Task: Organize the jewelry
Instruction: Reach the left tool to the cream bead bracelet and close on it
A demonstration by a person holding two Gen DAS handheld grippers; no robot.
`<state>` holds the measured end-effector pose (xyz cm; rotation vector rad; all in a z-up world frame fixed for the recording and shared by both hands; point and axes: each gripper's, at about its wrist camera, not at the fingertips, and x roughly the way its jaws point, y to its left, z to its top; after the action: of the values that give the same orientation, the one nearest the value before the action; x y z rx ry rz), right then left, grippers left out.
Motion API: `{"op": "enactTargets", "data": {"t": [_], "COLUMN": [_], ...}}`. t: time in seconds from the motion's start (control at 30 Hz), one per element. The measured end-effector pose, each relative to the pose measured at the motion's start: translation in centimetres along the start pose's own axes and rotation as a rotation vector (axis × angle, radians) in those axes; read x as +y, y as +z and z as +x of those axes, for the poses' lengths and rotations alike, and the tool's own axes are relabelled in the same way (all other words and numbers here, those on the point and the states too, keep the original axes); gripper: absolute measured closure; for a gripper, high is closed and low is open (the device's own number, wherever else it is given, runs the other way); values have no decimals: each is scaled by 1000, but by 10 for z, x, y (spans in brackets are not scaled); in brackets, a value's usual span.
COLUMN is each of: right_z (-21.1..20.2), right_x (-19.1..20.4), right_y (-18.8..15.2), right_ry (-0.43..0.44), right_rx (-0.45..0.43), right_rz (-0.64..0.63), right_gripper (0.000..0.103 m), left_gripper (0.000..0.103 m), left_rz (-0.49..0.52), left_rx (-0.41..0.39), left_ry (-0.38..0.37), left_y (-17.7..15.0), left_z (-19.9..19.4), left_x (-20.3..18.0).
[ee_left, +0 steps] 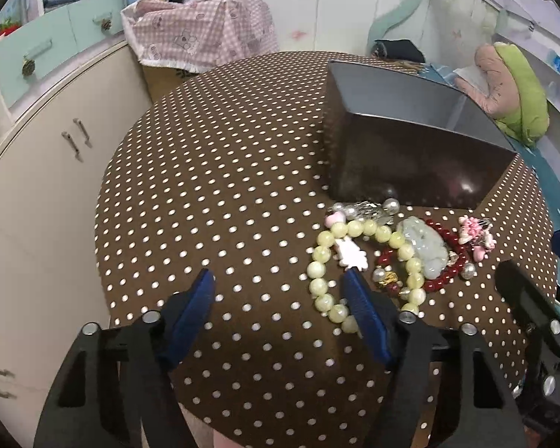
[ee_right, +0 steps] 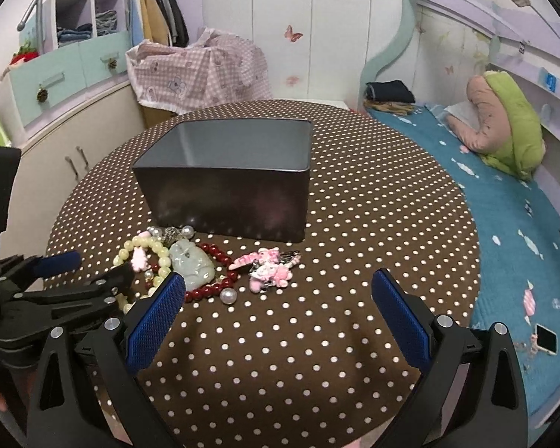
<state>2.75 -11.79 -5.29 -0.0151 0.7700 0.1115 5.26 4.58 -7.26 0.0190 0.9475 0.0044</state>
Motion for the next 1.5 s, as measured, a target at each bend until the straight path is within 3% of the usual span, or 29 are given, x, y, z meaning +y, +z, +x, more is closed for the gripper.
{"op": "enactTargets", "data": {"t": [0.1, 0.27, 0.33, 0.43, 0.47, 0.6, 0.8, 1.23, 1.37, 1.5], "right_z": [3, 7, 8, 8, 9, 19, 29, 41, 41, 45], "right_x": [2, 2, 3, 5, 6, 8, 11, 14, 16, 15], "right_y": [0, -3, -3, -5, -4, -5, -8, -3, 0, 3], "right_ry": [45, 90, 110, 123, 129, 179, 222, 233, 167, 176], "right_rx": [12, 31, 36, 35, 35, 87, 121, 160, 156, 161], "right_rz": [5, 16, 20, 15, 16, 44, 53, 100, 85, 90], "right_gripper": [6, 7, 7, 7, 12, 50, 64, 66, 66, 66], "left_gripper": [55, 90, 95, 95, 95, 95, 95, 95, 95, 95], "left_rz": [43, 66, 56, 37, 31, 9, -7, -22, -19, -17], "left_rx": [-10, -24, -25, -23, -23, -19, -29, -59, -50, -45], "left_ry": [-32, -38, -31, -61, -70, -93, -106, -107, -110, -109], "left_y": [0, 0, -1, -1, -2, 1, 6, 10, 10, 11], "left_z": [-2, -5, -6, -6, -6, -5, -6, -12, -8, -6], "left_x": [-6, -10, -8, -3, -2, 5, 13, 19, 20, 20]}}
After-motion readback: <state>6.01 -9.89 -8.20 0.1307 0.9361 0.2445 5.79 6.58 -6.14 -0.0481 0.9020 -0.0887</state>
